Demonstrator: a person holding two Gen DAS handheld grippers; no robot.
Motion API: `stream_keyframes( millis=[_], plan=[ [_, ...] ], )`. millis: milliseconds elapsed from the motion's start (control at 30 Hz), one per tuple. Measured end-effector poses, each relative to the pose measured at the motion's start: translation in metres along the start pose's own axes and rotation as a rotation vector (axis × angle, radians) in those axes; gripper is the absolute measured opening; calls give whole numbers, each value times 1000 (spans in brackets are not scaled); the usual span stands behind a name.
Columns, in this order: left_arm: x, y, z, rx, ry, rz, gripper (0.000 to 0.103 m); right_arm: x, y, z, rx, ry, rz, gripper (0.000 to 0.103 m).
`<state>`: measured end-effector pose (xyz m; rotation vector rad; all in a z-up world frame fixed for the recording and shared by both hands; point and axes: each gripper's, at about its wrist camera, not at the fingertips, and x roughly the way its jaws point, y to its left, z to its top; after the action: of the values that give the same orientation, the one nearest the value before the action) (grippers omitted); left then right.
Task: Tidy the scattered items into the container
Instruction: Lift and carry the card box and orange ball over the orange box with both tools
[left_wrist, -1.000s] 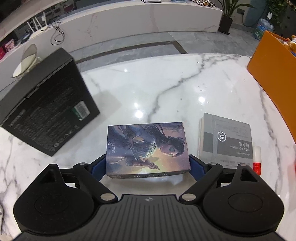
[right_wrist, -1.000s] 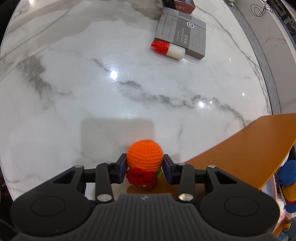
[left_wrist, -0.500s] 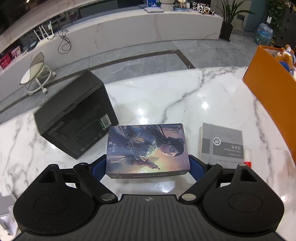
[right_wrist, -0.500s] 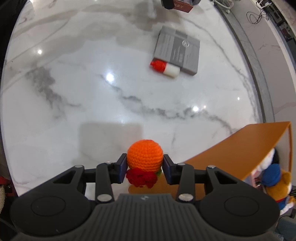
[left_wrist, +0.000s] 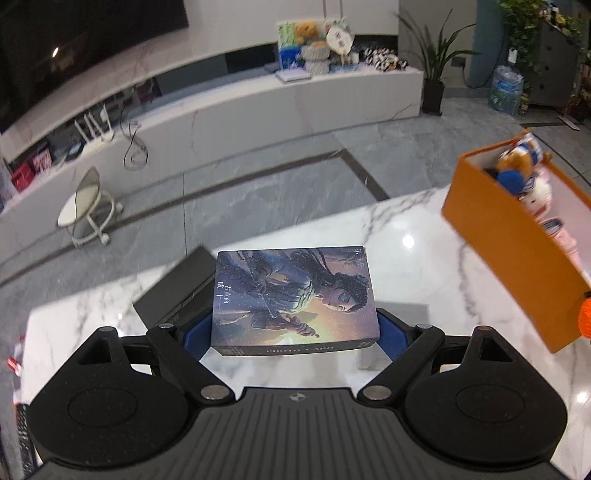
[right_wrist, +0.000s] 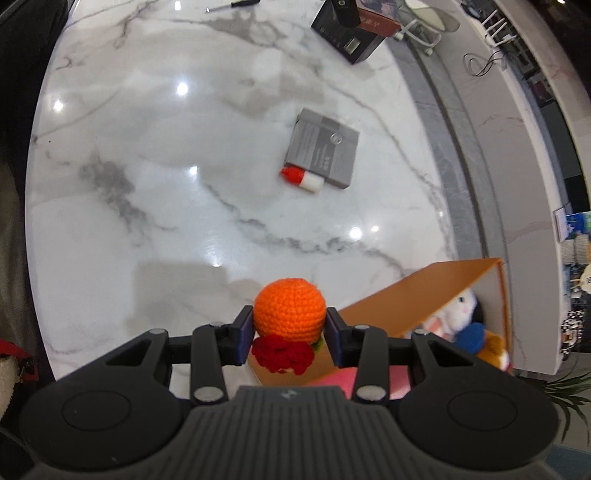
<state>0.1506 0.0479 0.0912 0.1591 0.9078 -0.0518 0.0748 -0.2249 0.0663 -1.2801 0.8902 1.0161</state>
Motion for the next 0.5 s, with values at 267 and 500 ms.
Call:
stream_keyframes(
  millis=[267,500],
  plan=[
    [-42,-37,28,67,-90,-23,103,-46,-3,-14,9,-17,-69,43],
    [-68,-84,51,140,-157,-73,103,-77,-14,-38,47,-13,-126,43]
  ],
)
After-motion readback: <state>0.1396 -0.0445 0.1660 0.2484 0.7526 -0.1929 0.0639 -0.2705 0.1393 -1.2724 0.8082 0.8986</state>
